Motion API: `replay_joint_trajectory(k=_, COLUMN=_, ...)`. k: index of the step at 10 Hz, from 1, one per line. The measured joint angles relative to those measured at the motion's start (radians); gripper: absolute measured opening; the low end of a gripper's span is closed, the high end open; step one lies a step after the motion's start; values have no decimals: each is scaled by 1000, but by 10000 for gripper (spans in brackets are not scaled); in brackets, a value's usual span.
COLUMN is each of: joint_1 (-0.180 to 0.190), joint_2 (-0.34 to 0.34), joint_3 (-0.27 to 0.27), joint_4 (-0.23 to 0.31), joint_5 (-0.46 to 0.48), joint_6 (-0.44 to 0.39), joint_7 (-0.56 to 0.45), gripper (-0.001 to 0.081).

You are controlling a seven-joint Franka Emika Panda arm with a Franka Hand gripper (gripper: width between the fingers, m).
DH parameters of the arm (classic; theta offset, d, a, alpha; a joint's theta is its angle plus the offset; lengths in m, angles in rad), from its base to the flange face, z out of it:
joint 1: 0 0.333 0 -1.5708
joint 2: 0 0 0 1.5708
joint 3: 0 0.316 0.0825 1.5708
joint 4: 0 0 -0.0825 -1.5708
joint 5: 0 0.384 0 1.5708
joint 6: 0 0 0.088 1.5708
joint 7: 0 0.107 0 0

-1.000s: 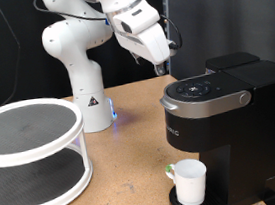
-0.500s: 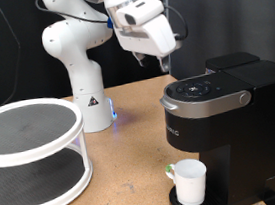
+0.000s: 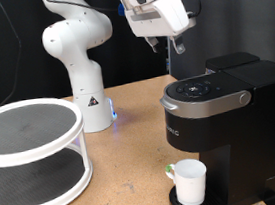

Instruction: Make a cup of coffee with the keurig machine

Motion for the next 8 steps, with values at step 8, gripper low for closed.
replay_joint_trajectory(k=8, joint_1=-17, joint_2=202, joint_3=84, joint_4=316, joint_5=-150, joint_6=-309, joint_7=193, gripper=808)
